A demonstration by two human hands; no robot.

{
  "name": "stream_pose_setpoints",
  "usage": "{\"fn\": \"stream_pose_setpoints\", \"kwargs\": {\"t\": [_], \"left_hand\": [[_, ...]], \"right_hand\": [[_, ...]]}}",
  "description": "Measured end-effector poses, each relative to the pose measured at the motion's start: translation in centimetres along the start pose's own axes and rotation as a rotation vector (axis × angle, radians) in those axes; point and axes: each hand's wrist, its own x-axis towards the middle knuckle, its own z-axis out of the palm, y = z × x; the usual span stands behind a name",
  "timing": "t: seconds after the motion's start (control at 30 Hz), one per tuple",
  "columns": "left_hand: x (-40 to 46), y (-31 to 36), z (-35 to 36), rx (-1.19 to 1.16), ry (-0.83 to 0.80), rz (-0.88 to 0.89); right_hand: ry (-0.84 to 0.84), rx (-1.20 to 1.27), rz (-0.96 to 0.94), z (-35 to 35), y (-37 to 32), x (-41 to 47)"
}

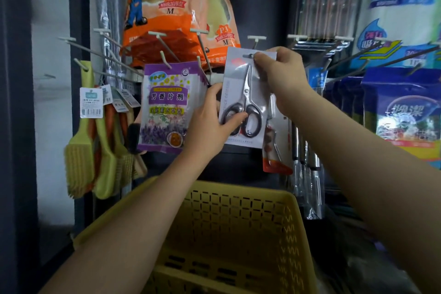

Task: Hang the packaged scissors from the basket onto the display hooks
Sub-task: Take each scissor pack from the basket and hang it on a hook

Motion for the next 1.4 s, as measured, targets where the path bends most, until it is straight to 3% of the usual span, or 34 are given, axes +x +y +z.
{"fn": "stream_pose_setpoints", "kwargs": {"t": [0.1,0.27,0.37,0.5,0.67,0.8,0.97,1.17,1.4], "left_hand": [[-0.2,0.5,0.0,0.006,-0.001,-0.016],[-0.4,0.7,0.2,0.006,0.002,0.013],[-0.6,0.7,0.3,0.012,-0.016,-0.001],[-0.8,0.4,0.5,0.027,-0.043,-0.004],[-0.9,0.7,0.1,-0.057,-0.053,-0.022],[-1.2,0.2,-0.1,-0.408,-0.154,-0.225],[-1.8,-0.5,-1.4,-0.498,-0.369,-0.377],[-2.2,-0.5,-1.0,-0.628,-0.365,-0.409],[-1.9,-0.9,-0.4,-0.501,-0.267,-0.464]], "right_hand": [[0.061,-0.201,-0.112,0.3,-0.2,0.3],[-0.042,0.054,0.063,0.2,-0.3,0.4],[0.023,-0.069,0.02,0.4,-0.1,0.7],[0.072,0.009,0.056,1.1,-0.5,0.9],[0.003,-0.028,-0.07,0.1,-0.5,0.9],[0.044,-0.125,-0.133,-0.3,0.1,1.0],[-0.035,-0.117,-0.206,-0.9,0.4,0.5],[-0.052,-0.337,-0.189,-0.8,0.0,0.9],[-0.072,-0.935,-0.328,1.0,2.0,-0.4]]}}
